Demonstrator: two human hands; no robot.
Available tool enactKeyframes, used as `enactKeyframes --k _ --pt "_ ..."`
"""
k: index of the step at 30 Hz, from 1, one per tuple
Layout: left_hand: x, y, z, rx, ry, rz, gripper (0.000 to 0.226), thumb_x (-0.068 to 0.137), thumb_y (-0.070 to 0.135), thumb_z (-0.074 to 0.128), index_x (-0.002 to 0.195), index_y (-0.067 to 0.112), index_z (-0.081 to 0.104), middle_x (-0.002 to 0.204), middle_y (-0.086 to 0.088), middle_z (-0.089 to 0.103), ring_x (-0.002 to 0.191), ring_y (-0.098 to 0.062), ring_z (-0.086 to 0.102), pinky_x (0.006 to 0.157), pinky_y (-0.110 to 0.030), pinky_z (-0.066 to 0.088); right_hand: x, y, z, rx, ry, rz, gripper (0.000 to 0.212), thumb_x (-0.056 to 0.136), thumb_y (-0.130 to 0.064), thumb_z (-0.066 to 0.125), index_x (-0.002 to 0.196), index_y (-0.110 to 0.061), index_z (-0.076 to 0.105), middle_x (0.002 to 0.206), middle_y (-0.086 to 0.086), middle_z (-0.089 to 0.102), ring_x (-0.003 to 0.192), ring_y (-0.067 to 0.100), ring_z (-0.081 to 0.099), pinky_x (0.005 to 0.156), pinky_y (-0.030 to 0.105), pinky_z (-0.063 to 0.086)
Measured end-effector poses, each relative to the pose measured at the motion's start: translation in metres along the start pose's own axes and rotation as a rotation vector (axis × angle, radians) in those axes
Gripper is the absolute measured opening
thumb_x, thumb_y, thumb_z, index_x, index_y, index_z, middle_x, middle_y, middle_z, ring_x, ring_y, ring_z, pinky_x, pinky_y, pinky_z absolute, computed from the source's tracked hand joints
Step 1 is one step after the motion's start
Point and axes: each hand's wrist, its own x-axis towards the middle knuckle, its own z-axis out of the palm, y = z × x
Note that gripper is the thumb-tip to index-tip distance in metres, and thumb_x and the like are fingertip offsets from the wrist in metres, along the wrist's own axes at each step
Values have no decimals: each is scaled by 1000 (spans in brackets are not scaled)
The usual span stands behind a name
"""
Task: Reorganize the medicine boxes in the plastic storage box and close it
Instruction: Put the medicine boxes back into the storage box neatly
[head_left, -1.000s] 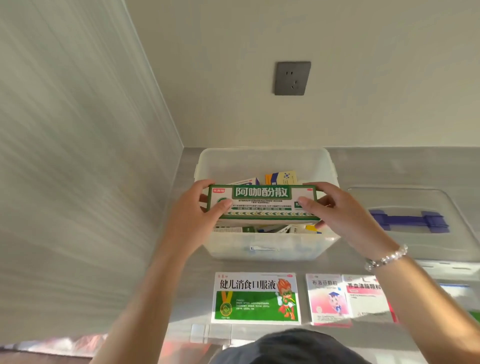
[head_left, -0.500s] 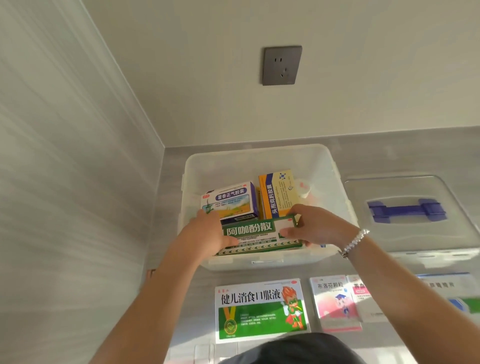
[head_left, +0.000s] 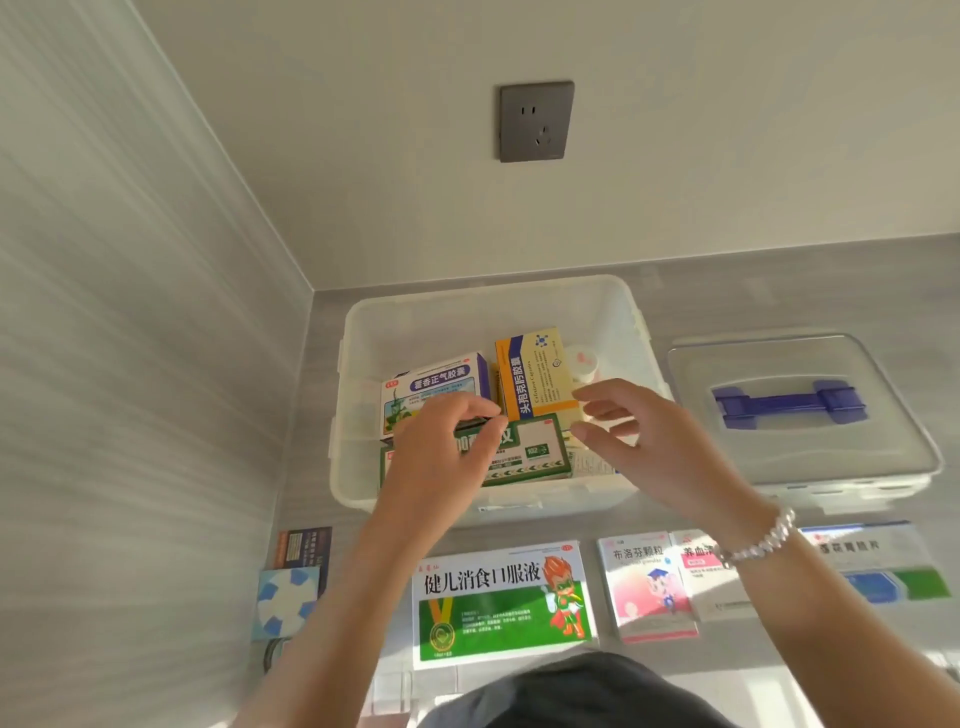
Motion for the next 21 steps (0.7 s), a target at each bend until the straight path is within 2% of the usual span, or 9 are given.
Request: enactKeyframes --k 2,3,8,12,14,15,17,19,21 --pt "-15 22 15 -182 35 -18 9 88 34 55 95 34 61 93 26 61 91 15 54 78 -2 37 -25 4 -7 76 130 -76 26 82 -36 59 108 -34 59 98 -18 63 93 -4 57 81 8 43" --pt "-22 32 24 -259 25 -28 8 88 31 56 93 33 62 91 23 64 88 13 56 73 -1 39 -38 9 -10 96 186 -100 23 82 -33 60 105 -34 60 94 -19 64 91 -4 57 78 5 42" --pt "-52 63 70 -309 85 64 8 88 19 59 89 26 64 80 19 65 76 7 57 61 -4 39 -91 54 -16 107 371 -97 24 82 -14 64 99 -31 62 84 -16 65 76 5 61 66 9 46" --pt "-66 63 116 -332 -8 -36 8 88 23 58 92 25 64 81 16 66 75 3 59 62 -6 43 -114 105 -11 101 359 42 22 81 -13 67 99 -25 63 77 -14 64 71 2 60 60 5 43" --pt "-71 53 146 -294 -67 -135 10 88 24 59 96 22 64 88 11 68 79 1 61 69 -10 45 -120 132 -5 43 325 130 23 80 -19 69 103 -19 64 82 -6 66 70 5 60 64 13 48" --pt "-72 47 161 -259 -86 -190 15 88 24 60 101 19 63 95 6 68 84 -2 62 75 -18 48 -121 145 -2 18 309 189 27 79 -21 70 105 -18 64 88 -2 66 74 6 60 67 22 52" --pt "-76 35 188 -156 -111 -281 30 88 26 61 114 13 59 113 -3 64 99 -17 61 87 -29 47 -121 166 4 -39 263 298 38 77 -29 71 111 -15 62 102 5 63 87 17 60 79 36 52" --pt "-79 25 209 -84 -113 -336 41 87 28 62 124 11 53 122 -9 58 110 -25 55 92 -29 41 -121 186 9 -151 180 380 55 77 -41 68 123 -14 55 114 10 58 106 26 54 94 39 45" --pt "-83 20 225 -90 -111 -387 50 85 28 63 129 10 48 122 -9 55 116 -26 50 91 -27 38 -121 201 14 -274 92 445 71 79 -51 60 136 -14 41 125 11 52 119 27 45 104 38 34"
